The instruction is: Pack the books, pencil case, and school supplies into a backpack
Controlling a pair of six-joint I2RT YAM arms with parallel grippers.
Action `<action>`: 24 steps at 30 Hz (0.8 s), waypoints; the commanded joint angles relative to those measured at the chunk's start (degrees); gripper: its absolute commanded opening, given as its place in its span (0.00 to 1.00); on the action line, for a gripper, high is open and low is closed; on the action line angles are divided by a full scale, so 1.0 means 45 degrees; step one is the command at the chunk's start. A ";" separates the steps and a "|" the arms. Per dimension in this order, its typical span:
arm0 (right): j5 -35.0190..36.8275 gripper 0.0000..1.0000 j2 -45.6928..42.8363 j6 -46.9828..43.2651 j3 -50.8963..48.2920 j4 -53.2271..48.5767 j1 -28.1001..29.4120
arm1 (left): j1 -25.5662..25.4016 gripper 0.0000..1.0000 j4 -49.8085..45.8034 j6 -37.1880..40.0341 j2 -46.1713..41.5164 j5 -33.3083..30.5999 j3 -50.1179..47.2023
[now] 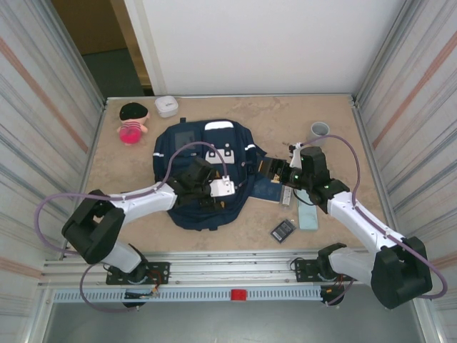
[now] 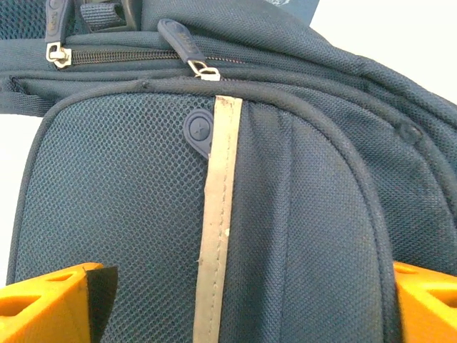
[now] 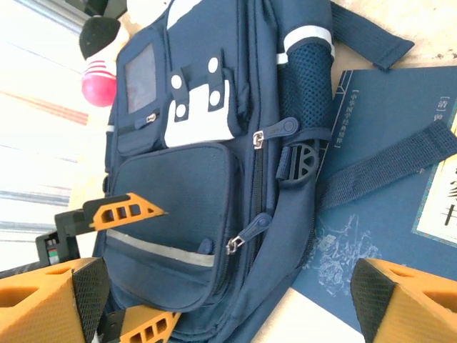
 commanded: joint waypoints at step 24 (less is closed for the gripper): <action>-0.4566 0.84 0.0862 -0.6625 -0.0310 0.2277 -0.1539 | 0.3320 0.00 -0.5248 0.0672 -0.4295 0.8553 0.2437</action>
